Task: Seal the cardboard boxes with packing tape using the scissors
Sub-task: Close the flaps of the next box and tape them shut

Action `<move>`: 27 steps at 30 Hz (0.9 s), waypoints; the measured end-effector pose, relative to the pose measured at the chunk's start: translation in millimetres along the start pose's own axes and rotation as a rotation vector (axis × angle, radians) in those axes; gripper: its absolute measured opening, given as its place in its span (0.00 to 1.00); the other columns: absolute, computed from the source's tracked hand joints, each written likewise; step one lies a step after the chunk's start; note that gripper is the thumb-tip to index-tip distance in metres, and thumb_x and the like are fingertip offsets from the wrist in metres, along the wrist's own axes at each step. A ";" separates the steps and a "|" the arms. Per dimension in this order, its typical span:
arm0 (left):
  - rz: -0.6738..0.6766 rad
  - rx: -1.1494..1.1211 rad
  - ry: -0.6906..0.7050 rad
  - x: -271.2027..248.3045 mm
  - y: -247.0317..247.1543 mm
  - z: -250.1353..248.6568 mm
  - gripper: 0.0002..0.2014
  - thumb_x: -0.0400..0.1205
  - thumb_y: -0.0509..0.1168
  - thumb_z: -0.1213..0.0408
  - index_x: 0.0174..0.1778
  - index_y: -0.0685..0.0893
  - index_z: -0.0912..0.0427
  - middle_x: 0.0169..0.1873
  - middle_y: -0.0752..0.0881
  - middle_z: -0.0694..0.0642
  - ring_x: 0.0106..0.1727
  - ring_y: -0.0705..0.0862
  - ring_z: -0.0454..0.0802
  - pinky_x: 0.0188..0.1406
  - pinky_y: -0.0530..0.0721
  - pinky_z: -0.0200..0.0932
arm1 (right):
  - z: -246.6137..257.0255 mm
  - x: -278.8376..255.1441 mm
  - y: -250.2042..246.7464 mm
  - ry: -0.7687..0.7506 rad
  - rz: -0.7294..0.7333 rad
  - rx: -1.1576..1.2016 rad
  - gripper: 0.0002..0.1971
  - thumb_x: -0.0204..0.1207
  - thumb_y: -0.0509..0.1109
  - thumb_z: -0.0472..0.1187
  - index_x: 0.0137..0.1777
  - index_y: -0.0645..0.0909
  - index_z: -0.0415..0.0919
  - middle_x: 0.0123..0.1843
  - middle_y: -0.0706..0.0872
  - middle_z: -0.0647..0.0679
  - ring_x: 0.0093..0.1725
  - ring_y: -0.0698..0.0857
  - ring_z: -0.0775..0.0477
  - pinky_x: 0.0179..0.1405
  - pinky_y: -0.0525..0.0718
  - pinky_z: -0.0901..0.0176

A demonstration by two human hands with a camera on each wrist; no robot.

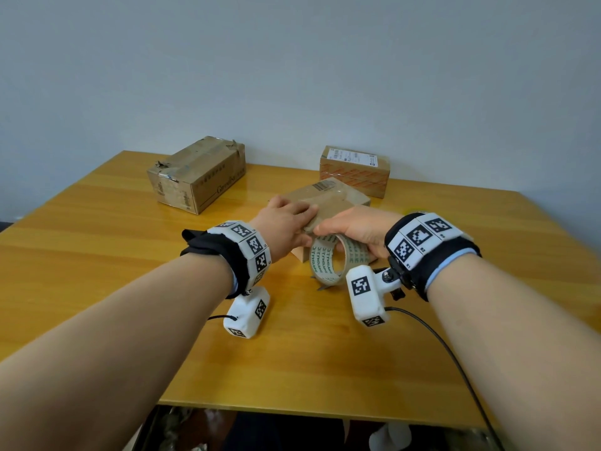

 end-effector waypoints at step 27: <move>0.124 -0.665 -0.242 1.9 -36.7 3.9 0.38 0.82 0.58 0.75 0.87 0.53 0.51 0.81 0.70 0.55 0.79 0.71 0.54 0.79 0.69 0.51 | -11.2 8.7 -1.2 -0.043 0.114 0.172 0.27 0.78 0.72 0.60 0.68 0.77 0.43 0.50 0.92 0.44 0.49 0.91 0.41 0.54 0.89 0.44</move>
Point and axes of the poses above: each hand's wrist, its own x-axis towards the middle knuckle, its own y-axis out of the palm, z = x × y, the point moved 1 cm from there along x, towards the middle knuckle
